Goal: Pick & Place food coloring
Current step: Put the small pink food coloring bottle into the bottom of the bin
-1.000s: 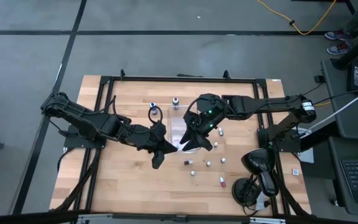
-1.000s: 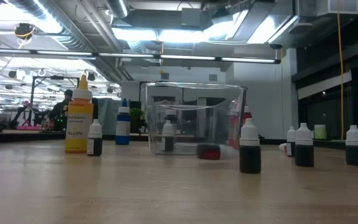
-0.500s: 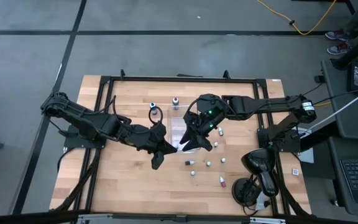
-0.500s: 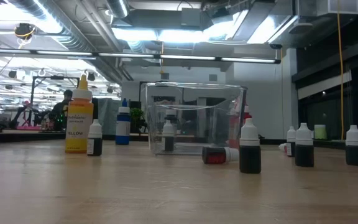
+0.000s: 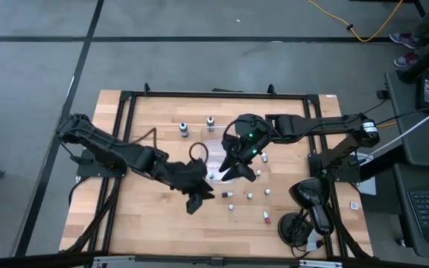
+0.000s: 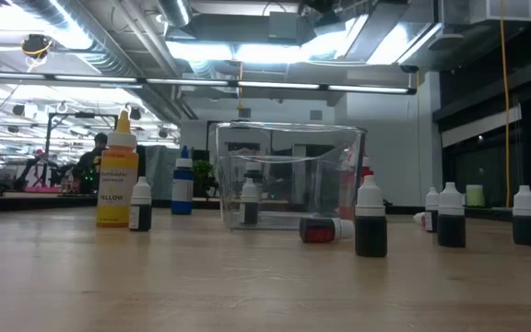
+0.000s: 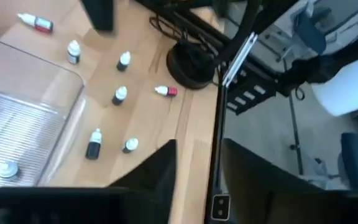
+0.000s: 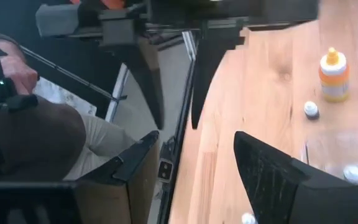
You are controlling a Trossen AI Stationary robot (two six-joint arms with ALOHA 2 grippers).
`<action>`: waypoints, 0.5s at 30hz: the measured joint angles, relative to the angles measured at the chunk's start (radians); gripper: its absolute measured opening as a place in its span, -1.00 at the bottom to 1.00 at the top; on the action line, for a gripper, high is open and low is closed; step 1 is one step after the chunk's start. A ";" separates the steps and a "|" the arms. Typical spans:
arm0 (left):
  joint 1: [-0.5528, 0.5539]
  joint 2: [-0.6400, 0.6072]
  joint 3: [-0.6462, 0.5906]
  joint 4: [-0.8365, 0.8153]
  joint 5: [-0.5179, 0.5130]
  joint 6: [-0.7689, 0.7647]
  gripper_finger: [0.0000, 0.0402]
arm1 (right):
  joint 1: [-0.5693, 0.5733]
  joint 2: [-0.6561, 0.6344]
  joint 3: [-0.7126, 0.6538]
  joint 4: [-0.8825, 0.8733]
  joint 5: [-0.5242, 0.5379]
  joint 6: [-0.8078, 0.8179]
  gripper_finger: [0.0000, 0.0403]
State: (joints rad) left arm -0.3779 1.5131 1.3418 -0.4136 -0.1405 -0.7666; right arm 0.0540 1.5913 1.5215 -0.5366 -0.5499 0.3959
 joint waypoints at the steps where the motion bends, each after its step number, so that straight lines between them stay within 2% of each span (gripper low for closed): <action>1: -0.004 0.011 0.000 -0.002 -0.001 0.003 -0.26 | 0.000 -0.002 0.000 -0.012 0.000 -0.006 0.03; 5: -0.029 0.042 -0.001 -0.007 -0.005 0.032 -0.03 | -0.002 -0.022 -0.001 -0.081 0.024 -0.027 0.03; 7: -0.055 0.047 -0.001 -0.013 -0.055 0.053 0.02 | -0.003 -0.041 0.000 -0.116 0.061 -0.041 0.03; 12: -0.113 0.070 -0.001 -0.036 -0.236 0.102 0.01 | -0.026 -0.085 0.000 -0.129 0.097 -0.056 0.03; 15: -0.138 0.104 0.000 -0.050 -0.289 0.120 -0.03 | -0.037 -0.104 0.000 -0.128 0.097 -0.060 0.03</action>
State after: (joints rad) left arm -0.5159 1.6172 1.3422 -0.4636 -0.4297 -0.6468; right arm 0.0171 1.4872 1.5211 -0.6646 -0.4529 0.3358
